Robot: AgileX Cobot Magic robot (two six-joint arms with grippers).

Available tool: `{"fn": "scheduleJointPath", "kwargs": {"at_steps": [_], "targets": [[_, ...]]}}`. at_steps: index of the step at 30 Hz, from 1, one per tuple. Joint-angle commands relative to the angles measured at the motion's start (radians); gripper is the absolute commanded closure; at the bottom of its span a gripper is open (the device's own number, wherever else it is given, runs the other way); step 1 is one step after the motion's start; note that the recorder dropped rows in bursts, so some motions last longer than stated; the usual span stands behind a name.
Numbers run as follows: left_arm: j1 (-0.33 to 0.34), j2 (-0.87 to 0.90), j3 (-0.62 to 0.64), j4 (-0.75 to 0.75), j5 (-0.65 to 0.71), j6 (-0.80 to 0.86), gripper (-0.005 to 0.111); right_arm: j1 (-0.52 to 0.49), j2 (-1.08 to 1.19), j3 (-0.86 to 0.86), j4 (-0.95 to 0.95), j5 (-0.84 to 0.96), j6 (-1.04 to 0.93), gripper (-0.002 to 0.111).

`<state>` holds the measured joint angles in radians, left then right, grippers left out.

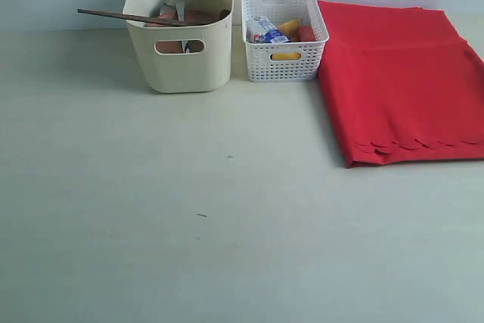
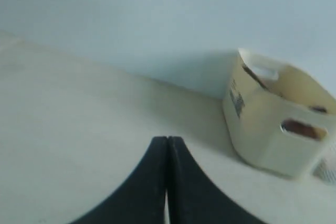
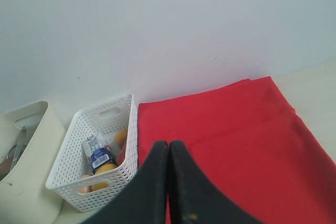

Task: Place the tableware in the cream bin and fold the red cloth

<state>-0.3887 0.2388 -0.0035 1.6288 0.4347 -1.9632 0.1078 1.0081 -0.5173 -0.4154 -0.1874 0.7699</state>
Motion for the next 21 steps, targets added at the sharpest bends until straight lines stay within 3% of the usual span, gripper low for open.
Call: {"fn": "scheduleJointPath", "kwargs": {"at_steps": [1, 3, 6, 11, 21], "targets": [[0.235, -0.193, 0.003, 0.010, -0.071, -0.011, 0.107, -0.002, -0.007, 0.005, -0.005, -0.006, -0.003, 0.108], [0.308, -0.239, 0.003, 0.010, -0.105, -0.011, 0.107, -0.002, -0.007, 0.005, -0.005, -0.006, -0.003, 0.108], [0.358, -0.239, 0.003, 0.016, -0.211, -0.011, 0.107, -0.002, -0.007, 0.005, -0.005, -0.004, -0.003, 0.108], [0.365, -0.239, 0.003, 0.116, -0.337, 0.006, 0.107, -0.002, -0.007, 0.005, -0.005, -0.010, -0.003, 0.108], [0.367, -0.239, 0.003, 0.116, -0.415, 0.148, 0.107, -0.002, -0.007, 0.005, -0.005, -0.004, -0.003, 0.108]]}}
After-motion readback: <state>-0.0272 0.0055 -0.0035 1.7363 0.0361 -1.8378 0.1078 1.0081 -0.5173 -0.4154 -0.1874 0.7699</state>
